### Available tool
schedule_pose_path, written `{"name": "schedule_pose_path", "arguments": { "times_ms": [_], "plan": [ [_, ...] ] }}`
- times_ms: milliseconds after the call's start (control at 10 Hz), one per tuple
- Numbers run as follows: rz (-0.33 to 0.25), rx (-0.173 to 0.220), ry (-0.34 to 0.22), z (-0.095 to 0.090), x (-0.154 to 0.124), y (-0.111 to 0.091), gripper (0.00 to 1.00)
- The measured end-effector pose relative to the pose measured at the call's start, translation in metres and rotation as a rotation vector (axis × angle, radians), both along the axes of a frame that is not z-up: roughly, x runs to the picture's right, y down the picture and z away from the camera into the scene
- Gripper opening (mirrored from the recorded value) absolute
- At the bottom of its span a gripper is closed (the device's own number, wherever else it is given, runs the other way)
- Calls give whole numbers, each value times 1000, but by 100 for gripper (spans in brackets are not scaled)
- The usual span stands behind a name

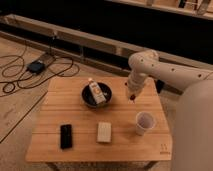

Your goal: Place the pepper in the ceramic cup

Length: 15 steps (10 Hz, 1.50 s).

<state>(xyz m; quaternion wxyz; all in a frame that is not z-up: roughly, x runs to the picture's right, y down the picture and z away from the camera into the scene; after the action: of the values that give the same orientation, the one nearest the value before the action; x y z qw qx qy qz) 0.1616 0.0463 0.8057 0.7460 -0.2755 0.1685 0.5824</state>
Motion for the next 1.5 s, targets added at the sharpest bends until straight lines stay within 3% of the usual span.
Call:
{"name": "schedule_pose_path", "arguments": {
  "times_ms": [500,800,1200,1500],
  "plan": [
    [14,18,-41,-67,13,10,0],
    [25,34,-52,-87,20,24,0],
    [50,61,-73,-112,30,62,0],
    [53,68,-69,-118,42,84,0]
  ]
}}
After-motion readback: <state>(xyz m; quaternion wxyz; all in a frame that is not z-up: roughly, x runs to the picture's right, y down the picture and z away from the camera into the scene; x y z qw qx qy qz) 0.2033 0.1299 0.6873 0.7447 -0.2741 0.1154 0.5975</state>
